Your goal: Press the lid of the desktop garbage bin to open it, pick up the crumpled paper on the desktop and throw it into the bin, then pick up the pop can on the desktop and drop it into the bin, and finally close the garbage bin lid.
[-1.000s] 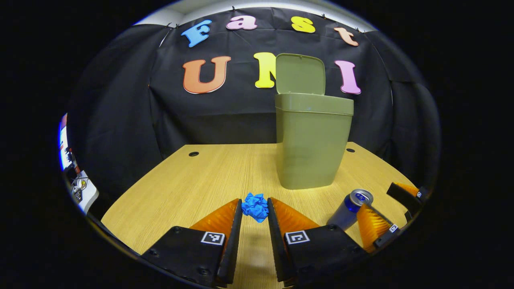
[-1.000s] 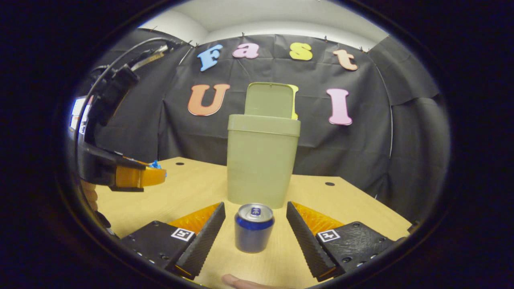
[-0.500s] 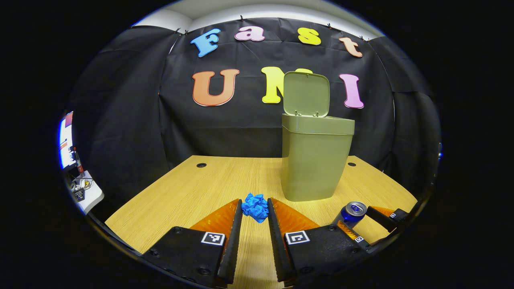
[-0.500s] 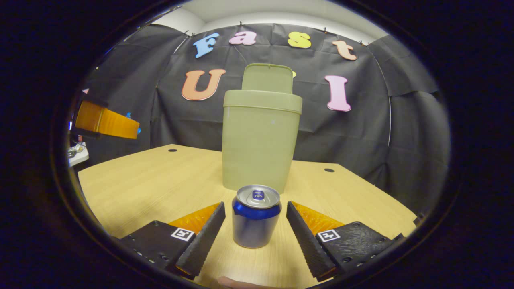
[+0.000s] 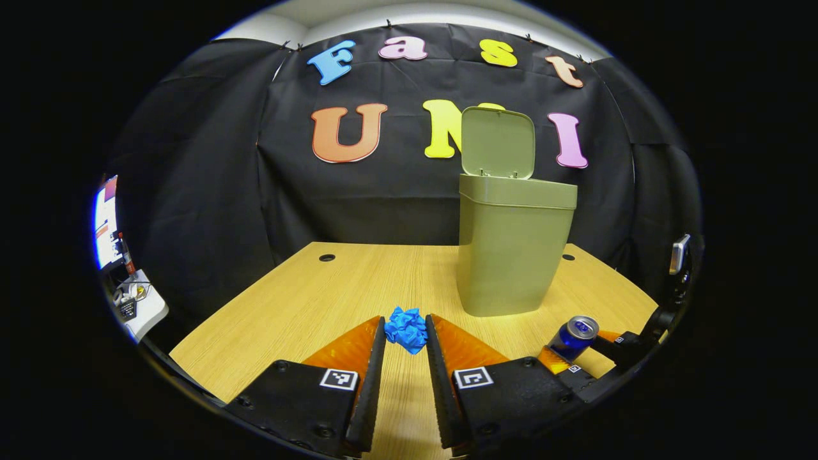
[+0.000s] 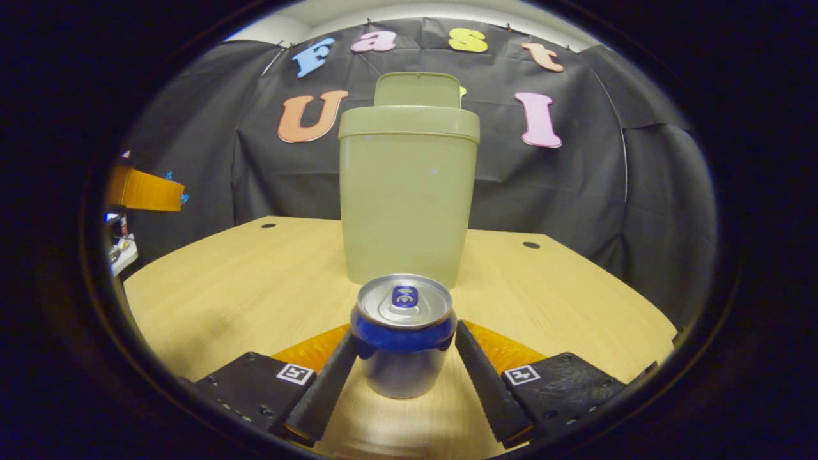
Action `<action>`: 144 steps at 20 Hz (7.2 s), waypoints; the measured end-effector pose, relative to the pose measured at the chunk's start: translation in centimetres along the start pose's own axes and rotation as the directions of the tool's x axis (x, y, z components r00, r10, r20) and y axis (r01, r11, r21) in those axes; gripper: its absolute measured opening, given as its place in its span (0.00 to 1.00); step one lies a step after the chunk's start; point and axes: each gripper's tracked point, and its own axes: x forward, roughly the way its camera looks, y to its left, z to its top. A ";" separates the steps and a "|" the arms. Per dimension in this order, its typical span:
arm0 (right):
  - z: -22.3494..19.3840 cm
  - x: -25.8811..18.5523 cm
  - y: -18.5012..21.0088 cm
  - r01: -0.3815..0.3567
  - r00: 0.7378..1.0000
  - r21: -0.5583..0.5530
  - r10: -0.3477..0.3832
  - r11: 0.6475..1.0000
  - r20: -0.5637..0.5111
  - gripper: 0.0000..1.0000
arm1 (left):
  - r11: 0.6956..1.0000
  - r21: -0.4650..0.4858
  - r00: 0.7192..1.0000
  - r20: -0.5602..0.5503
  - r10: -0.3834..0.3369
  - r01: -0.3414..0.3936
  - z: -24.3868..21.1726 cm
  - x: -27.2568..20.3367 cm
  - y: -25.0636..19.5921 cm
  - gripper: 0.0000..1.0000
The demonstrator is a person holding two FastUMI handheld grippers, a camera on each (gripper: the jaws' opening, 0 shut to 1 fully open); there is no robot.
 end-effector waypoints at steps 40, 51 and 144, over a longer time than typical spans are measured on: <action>14.0 -16.8 -8.3 -0.020 0.953 -0.069 0.040 0.997 0.299 0.80 | 0.995 -0.008 0.987 0.127 -0.095 0.096 3.5 -2.7 -6.4 0.41; 13.5 -15.3 -9.7 -0.009 0.965 -0.037 0.018 0.999 0.262 0.79 | 0.999 0.007 0.992 0.112 -0.051 0.051 11.1 9.5 -9.1 0.40; 32.8 -8.1 1.1 -0.114 0.949 -0.092 0.136 0.989 0.283 0.81 | 0.997 0.051 0.958 0.277 -0.077 0.066 7.6 -6.2 -2.7 0.96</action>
